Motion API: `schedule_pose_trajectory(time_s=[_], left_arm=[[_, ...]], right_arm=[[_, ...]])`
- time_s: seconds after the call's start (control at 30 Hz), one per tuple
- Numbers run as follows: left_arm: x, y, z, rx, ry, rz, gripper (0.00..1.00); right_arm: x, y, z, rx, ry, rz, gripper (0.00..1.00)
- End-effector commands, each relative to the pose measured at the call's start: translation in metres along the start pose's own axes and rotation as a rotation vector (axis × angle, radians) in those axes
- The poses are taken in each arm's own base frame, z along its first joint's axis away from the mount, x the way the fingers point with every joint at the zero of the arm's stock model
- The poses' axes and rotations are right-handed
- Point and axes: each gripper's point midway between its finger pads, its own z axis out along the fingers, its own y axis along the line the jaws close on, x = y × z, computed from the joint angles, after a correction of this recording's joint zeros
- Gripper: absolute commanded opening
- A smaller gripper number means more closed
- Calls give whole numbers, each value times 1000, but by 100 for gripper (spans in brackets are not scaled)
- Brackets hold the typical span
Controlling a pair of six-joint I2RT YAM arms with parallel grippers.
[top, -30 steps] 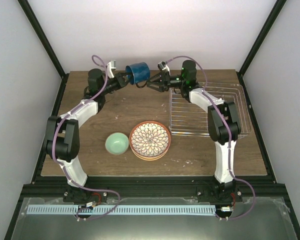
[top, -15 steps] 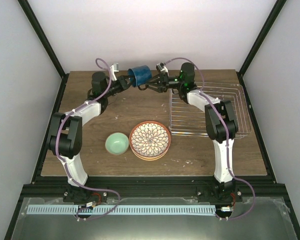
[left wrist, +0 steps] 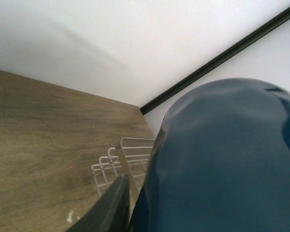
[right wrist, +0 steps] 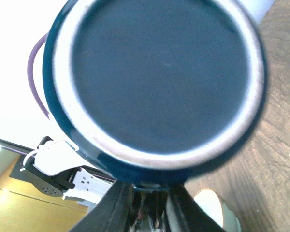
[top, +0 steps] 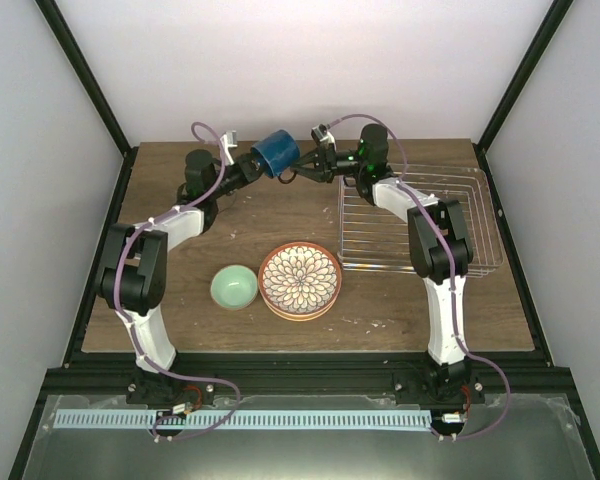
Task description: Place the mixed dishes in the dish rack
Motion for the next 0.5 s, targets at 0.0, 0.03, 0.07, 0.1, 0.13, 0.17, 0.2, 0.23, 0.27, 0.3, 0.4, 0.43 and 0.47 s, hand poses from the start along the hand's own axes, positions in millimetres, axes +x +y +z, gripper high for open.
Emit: schedule_pose_trajectory(time_s=[0.0, 0.03, 0.07, 0.1, 0.13, 0.17, 0.2, 0.23, 0.27, 0.3, 0.4, 0.43, 0.47], left_arm=[[18, -27, 7, 109, 59, 30, 29], [19, -27, 7, 110, 64, 29, 31], [21, -27, 7, 110, 68, 28, 32], [22, -26, 7, 108, 71, 28, 33], [22, -25, 7, 107, 73, 27, 34], [24, -25, 7, 108, 77, 26, 35], [24, -24, 7, 107, 79, 25, 37], [25, -25, 6, 109, 81, 27, 39], [25, -25, 6, 109, 84, 29, 42], [26, -25, 6, 109, 87, 31, 44], [29, -24, 4, 94, 106, 51, 56], [31, -21, 3, 81, 115, 54, 61], [33, -20, 2, 72, 122, 57, 64]], right_arm=[[-16, 21, 9, -11, -34, -120, 14], [-17, 21, 9, -8, -38, -120, 13], [-19, 23, 9, -7, -41, -127, 12], [-19, 23, 9, -5, -42, -130, 12], [-20, 24, 9, -3, -44, -132, 12], [-21, 24, 9, -2, -45, -135, 12], [-22, 24, 9, 0, -46, -136, 11], [-23, 24, 9, 1, -47, -139, 11], [-24, 24, 9, 3, -51, -144, 11], [-25, 25, 8, 5, -58, -150, 10], [-31, 26, 5, 17, -79, -163, 10], [-33, 26, 3, 22, -85, -169, 10], [-35, 25, 1, 29, -92, -169, 10]])
